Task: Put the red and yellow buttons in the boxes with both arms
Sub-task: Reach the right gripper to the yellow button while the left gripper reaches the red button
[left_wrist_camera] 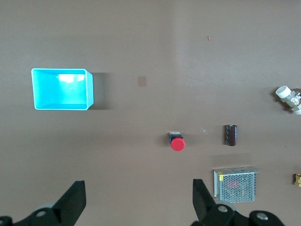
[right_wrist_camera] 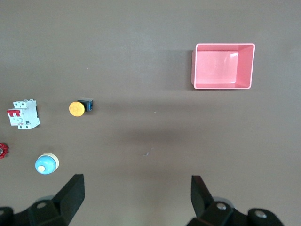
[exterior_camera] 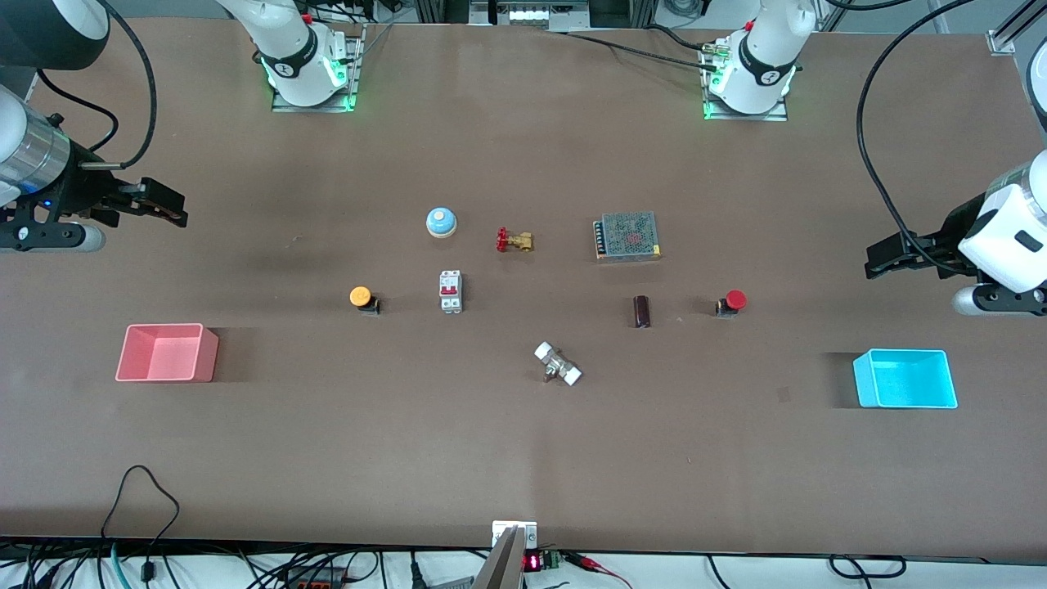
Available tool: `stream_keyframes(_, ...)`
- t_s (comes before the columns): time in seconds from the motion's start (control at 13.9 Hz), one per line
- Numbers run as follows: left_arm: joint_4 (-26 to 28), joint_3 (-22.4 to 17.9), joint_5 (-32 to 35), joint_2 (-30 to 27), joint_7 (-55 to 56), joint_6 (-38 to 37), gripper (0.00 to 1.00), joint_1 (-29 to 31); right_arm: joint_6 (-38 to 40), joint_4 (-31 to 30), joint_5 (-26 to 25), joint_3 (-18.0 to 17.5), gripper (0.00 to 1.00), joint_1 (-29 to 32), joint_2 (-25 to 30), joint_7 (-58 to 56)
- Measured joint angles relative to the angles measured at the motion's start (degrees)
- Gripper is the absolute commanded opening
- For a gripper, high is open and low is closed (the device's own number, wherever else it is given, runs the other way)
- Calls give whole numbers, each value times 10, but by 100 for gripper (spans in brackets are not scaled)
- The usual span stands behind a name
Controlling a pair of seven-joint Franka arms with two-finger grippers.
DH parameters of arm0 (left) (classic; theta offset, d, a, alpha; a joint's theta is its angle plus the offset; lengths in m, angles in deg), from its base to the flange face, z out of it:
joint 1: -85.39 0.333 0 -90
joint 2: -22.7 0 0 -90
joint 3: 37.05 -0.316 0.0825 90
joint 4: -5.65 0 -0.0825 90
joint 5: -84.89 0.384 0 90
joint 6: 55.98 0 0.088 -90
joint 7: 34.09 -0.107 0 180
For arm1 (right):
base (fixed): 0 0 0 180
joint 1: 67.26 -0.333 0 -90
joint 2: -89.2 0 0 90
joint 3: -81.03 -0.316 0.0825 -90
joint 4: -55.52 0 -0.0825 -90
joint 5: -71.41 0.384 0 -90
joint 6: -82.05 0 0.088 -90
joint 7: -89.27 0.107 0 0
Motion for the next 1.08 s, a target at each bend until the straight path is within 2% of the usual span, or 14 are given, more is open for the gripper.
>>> stream_keyframes(0.43,6,0,0,7,1,0,100,-2,10,0,0,0,100,0,0,0)
stream_keyframes(0.72,16,3,-13,50,3,5,100,-18,12,-3,8,-1,100,-1,0,0)
stream_keyframes(0.94,41,5,-17,91,4,49,100,-40,-36,-39,21,-6,100,-3,-1,0)
stream_keyframes(1.08,100,5,-25,100,4,121,100,-50,-92,-86,21,-7,100,-4,-1,0)
